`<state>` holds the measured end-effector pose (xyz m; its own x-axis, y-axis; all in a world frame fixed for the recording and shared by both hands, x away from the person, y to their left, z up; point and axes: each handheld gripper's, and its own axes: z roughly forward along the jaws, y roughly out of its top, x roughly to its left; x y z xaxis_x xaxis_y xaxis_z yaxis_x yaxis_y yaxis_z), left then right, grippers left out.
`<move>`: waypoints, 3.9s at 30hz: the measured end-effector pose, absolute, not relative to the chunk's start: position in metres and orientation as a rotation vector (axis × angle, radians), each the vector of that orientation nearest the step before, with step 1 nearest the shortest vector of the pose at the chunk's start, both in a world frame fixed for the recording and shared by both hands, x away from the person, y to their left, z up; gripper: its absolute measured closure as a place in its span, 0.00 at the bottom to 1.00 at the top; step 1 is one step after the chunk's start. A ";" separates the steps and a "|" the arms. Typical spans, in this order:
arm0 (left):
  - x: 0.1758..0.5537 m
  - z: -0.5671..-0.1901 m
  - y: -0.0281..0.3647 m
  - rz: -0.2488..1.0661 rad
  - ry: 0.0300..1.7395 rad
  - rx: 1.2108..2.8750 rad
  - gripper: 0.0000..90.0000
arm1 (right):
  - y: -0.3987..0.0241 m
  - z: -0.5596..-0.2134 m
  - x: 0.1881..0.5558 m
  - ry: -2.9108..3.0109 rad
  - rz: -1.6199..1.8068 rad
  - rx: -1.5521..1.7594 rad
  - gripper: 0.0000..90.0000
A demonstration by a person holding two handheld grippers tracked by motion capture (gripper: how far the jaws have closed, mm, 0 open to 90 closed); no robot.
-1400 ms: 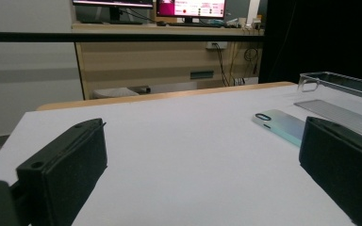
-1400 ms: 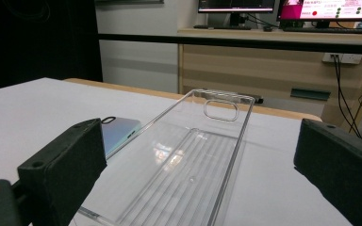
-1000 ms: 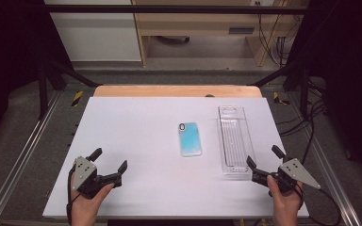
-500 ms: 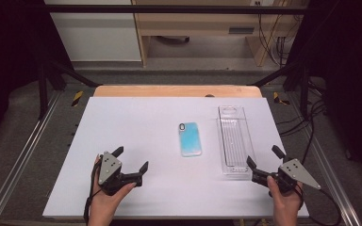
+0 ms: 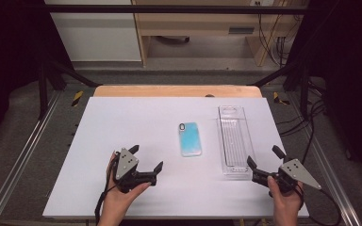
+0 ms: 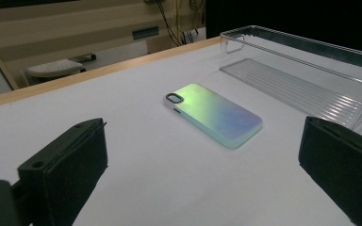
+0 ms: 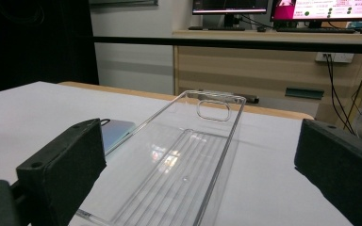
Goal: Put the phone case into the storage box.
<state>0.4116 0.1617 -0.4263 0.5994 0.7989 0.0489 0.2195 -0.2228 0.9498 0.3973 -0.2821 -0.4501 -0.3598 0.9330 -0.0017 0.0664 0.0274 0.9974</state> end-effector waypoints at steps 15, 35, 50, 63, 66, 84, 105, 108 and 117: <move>0.425 -0.413 0.132 0.664 0.780 1.805 0.02 | -0.283 -0.450 0.397 1.534 1.435 1.066 0.03; 0.479 -0.421 0.108 0.570 0.751 1.907 0.03 | -0.289 -0.451 0.398 1.509 1.459 1.092 0.03; 0.522 -0.429 0.094 0.514 0.726 1.965 0.22 | -0.279 -0.453 0.402 1.549 1.450 1.074 0.03; 0.540 -0.444 0.081 0.541 0.778 2.046 0.69 | -0.276 -0.454 0.403 1.567 1.434 1.065 0.03; 0.544 -0.447 0.077 0.546 0.777 2.052 0.79 | -0.275 -0.454 0.403 1.570 1.434 1.060 0.03; 0.551 -0.452 0.066 0.500 0.763 2.070 1.00 | -0.274 -0.455 0.402 1.578 1.417 1.054 0.03; 0.556 -0.465 0.035 0.458 0.721 2.086 1.00 | -0.272 -0.455 0.401 1.592 1.433 1.050 0.03; 0.554 -0.467 0.029 0.454 0.703 2.094 1.00 | -0.273 -0.456 0.401 1.586 1.435 1.058 0.03; 0.555 -0.475 0.010 0.449 0.674 2.132 1.00 | -0.269 -0.456 0.401 1.601 1.441 1.049 0.03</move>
<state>0.5554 0.0102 -0.4745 0.7915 0.6059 0.0801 0.3071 -0.5076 0.8050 0.4012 -0.2692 -0.4562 -0.4019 0.9157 0.0034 0.0998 0.0400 0.9942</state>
